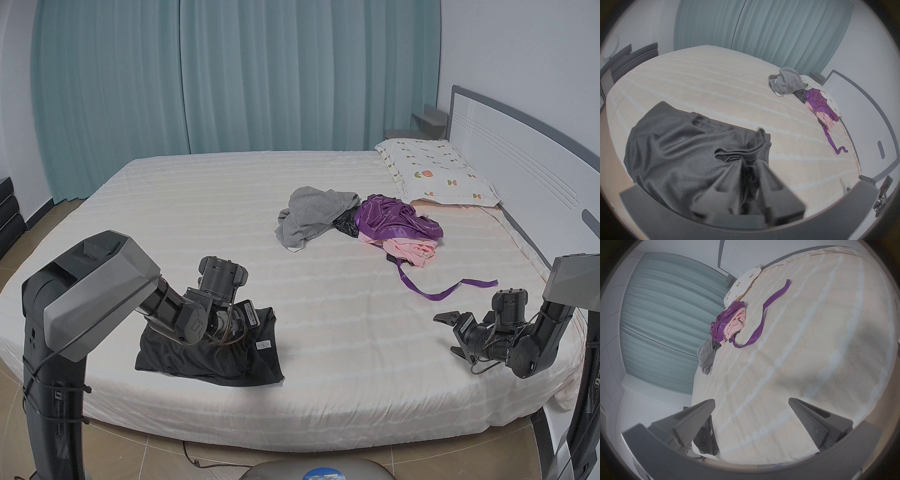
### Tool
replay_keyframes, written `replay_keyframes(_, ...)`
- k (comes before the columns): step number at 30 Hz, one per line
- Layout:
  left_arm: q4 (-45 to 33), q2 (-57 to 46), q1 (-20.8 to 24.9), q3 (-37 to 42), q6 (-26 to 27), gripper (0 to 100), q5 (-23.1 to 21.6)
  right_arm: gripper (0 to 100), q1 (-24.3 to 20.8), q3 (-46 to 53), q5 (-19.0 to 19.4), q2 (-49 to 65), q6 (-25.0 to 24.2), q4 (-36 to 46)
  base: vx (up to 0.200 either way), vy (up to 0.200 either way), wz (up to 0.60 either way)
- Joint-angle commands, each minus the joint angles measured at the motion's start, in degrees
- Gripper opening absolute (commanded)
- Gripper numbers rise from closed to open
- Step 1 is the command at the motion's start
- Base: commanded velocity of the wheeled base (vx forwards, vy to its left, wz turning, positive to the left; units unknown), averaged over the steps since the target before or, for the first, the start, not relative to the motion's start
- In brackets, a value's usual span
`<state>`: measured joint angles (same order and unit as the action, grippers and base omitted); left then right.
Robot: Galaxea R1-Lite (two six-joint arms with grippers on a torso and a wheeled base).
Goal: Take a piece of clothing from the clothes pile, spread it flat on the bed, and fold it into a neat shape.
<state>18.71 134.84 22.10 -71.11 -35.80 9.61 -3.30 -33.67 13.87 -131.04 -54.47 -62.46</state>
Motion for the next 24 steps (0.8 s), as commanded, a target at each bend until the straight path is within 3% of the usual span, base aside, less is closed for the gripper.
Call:
replay_keyframes(1,0.6,1.3,0.1,-1.1,-0.3,100,0.1,100,-0.5,0.2,-0.1,-0.2,0.0,0.0,0.0,0.0,0.0)
replay_keyframes(7,0.7,-1.8,0.1,-0.1,-2.4,100,0.1,100,-1.0,0.3,-0.1,-0.2,0.0,0.0,0.0,0.0,0.0)
replay_keyframes(10,1.0,-4.4,-1.8,0.9,-10.1,100,-2.0,100,-1.8,0.5,-0.1,-0.2,0.0,0.0,0.0,0.0,0.0)
replay_keyframes(18,8.3,-12.3,-9.3,14.0,-13.9,100,-7.5,100,-6.1,0.5,-0.3,0.0,0.0,0.0,0.0,0.0,0.0)
replay_keyframes(24,11.3,-17.2,-12.3,19.3,-23.3,100,-12.1,100,-10.0,0.3,-0.8,0.0,0.1,0.0,0.0,0.067,0.0)
